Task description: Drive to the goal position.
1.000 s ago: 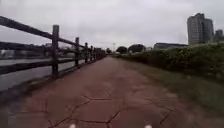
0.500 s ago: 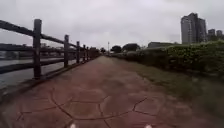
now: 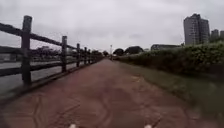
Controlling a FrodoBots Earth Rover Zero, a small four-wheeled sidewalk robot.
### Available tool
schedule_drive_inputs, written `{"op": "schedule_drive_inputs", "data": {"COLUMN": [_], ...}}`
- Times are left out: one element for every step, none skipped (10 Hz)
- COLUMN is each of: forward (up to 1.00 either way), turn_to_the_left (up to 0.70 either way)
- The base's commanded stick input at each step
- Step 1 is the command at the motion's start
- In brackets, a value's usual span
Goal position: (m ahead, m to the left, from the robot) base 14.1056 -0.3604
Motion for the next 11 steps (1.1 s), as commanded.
{"op": "schedule_drive_inputs", "data": {"forward": [1.0,1.0,1.0,1.0,1.0,1.0,1.0,1.0,1.0,1.0,1.0], "turn_to_the_left": [0.0,0.0,0.0,0.0,0.0,0.0,0.0,0.0,0.0,0.0,0.0]}}
